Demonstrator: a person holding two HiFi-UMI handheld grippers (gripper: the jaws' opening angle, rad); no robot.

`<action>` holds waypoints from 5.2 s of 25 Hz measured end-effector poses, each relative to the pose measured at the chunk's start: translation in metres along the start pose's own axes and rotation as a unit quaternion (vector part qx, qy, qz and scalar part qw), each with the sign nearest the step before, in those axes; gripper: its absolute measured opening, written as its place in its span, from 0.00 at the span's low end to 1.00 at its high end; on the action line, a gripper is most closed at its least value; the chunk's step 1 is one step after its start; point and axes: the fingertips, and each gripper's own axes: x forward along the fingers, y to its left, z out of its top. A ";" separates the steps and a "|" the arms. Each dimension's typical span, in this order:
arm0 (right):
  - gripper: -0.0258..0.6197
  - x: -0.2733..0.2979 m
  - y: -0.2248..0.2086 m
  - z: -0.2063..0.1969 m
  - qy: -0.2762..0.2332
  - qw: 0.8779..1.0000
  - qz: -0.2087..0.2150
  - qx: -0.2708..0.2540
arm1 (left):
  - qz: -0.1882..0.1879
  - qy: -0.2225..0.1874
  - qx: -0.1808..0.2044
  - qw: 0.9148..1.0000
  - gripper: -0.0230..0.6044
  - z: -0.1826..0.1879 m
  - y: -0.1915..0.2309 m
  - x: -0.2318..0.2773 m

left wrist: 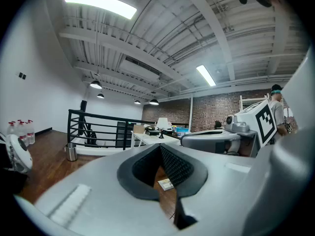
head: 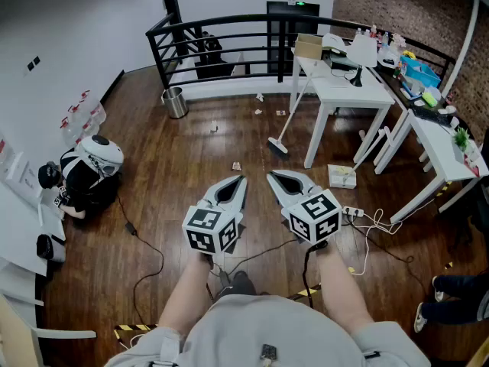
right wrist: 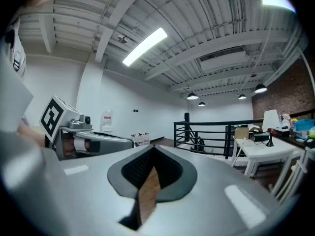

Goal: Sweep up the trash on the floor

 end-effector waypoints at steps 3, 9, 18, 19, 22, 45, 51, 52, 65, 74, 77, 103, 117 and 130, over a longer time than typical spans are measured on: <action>0.04 0.002 -0.007 -0.001 0.002 1.000 0.001 0.003 | 0.001 0.001 -0.004 1.000 0.05 0.000 0.001 0.007; 0.04 0.021 -0.033 -0.007 0.009 1.000 -0.007 0.005 | -0.005 -0.001 -0.013 1.000 0.05 0.003 0.019 0.039; 0.04 0.075 -0.118 -0.010 0.032 0.999 -0.034 0.001 | -0.024 -0.002 -0.032 0.999 0.05 0.006 0.066 0.134; 0.04 0.085 -0.128 -0.010 0.035 0.999 -0.038 0.001 | -0.027 -0.002 -0.034 0.999 0.05 0.007 0.074 0.145; 0.04 0.118 -0.157 -0.009 0.041 0.998 -0.046 0.006 | -0.036 0.003 -0.037 0.999 0.05 0.011 0.102 0.179; 0.04 0.275 -0.385 -0.005 0.049 0.997 -0.055 0.031 | -0.049 0.043 -0.033 0.997 0.05 0.026 0.208 0.428; 0.04 0.292 -0.458 0.001 0.035 0.998 -0.035 0.030 | -0.046 0.045 -0.027 0.998 0.05 0.036 0.199 0.503; 0.04 0.296 -0.469 0.003 0.033 0.998 -0.035 0.031 | -0.045 0.045 -0.026 0.998 0.05 0.037 0.200 0.513; 0.04 0.372 -0.587 -0.008 0.043 0.997 -0.051 0.045 | -0.049 0.055 -0.038 0.997 0.05 0.041 0.258 0.648; 0.04 0.453 -0.660 0.005 0.062 0.994 -0.080 0.041 | -0.071 0.048 -0.055 0.995 0.05 0.059 0.332 0.740; 0.04 0.465 -0.684 0.004 0.064 0.992 -0.099 0.041 | -0.078 0.049 -0.054 0.994 0.05 0.060 0.346 0.769; 0.12 0.441 -0.874 -0.089 0.133 0.971 -0.152 0.124 | -0.088 0.115 -0.058 0.988 0.05 -0.003 0.305 0.938; 0.35 0.442 -0.971 -0.173 0.181 0.950 -0.196 0.165 | -0.084 0.164 -0.070 0.980 0.05 -0.084 0.285 1.000; 0.27 0.479 -1.000 -0.189 0.189 0.955 -0.167 0.155 | -0.059 0.187 -0.093 0.976 0.05 -0.122 0.295 1.018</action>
